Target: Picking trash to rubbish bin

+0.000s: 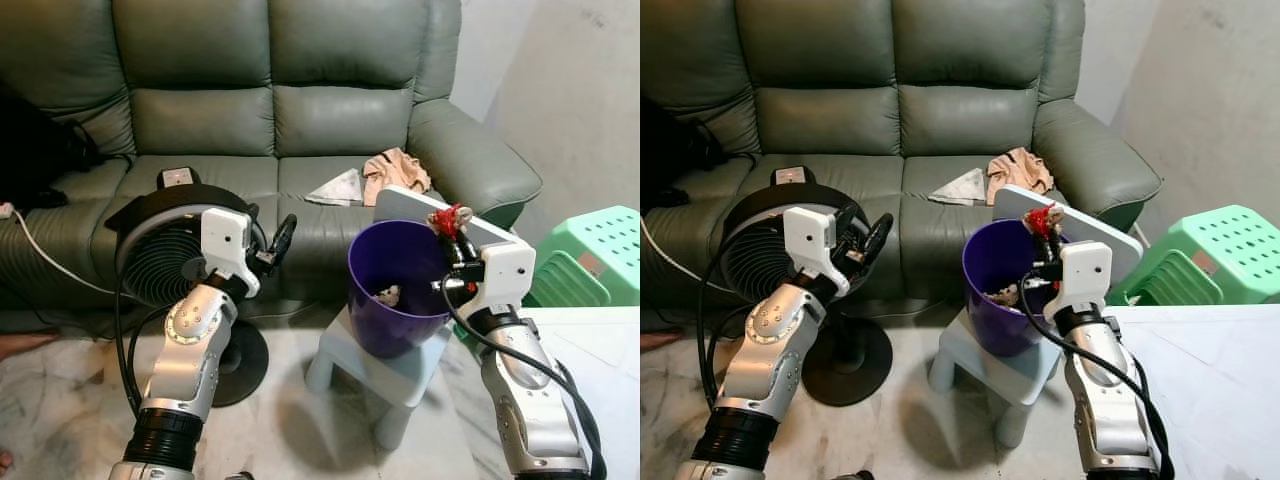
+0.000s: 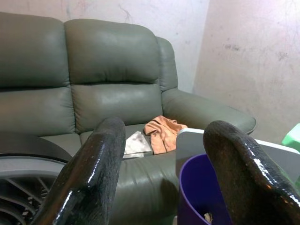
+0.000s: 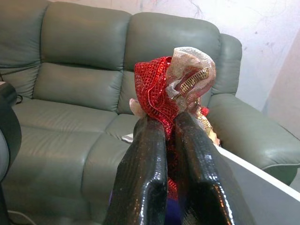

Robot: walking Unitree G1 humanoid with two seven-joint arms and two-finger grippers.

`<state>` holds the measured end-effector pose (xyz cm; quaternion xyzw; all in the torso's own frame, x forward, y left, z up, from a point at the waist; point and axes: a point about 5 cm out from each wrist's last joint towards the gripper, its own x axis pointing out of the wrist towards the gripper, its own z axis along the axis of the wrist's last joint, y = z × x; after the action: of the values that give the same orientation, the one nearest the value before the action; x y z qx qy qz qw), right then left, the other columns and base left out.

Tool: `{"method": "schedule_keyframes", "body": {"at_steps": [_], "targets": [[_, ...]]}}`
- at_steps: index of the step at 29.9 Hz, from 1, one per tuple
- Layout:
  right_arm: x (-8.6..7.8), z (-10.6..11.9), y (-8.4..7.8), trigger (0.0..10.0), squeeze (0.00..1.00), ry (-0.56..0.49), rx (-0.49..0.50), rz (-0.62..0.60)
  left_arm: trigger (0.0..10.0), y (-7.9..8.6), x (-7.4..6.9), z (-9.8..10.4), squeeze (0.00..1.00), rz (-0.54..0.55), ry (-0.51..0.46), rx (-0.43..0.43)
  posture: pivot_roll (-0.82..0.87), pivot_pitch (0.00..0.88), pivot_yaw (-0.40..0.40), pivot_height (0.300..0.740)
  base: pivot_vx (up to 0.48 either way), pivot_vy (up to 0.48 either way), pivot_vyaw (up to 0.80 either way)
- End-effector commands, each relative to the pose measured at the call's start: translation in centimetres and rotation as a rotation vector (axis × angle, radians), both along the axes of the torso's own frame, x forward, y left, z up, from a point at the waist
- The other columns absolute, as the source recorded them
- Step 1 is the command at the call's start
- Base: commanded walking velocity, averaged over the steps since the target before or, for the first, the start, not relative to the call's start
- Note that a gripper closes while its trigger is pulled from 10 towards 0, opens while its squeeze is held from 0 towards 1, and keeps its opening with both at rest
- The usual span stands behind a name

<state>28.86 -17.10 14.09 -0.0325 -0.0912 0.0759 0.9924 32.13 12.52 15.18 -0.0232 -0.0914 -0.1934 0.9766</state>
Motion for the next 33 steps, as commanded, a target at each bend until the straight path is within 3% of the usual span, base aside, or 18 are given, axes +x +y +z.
{"method": "schedule_keyframes", "body": {"at_steps": [1, 5, 33], "targets": [[0.2, 0.13, -0.19, 10.0, 0.0, -0.001, -0.004, 0.005, 10.0, -0.31, 0.03, 0.27, 0.0, -0.018, -0.007, -0.002, -0.05, 0.04, -0.073, 0.74, 0.0, 0.0, 0.0], [0.2, 0.14, -0.1, 10.0, 0.0, -0.001, -0.002, 0.013, 10.0, -0.3, 0.02, 0.25, 0.0, -0.018, -0.005, -0.004, -0.04, 0.039, -0.074, 0.74, 0.0, 0.0, 0.0], [0.23, -0.38, 0.26, 10.0, 0.0, 0.018, 0.0, 0.038, 10.0, -0.25, 0.36, 0.24, 0.0, -0.011, 0.0, 0.018, -0.04, 0.043, -0.072, 0.74, 0.419, 0.0, 0.0]]}}
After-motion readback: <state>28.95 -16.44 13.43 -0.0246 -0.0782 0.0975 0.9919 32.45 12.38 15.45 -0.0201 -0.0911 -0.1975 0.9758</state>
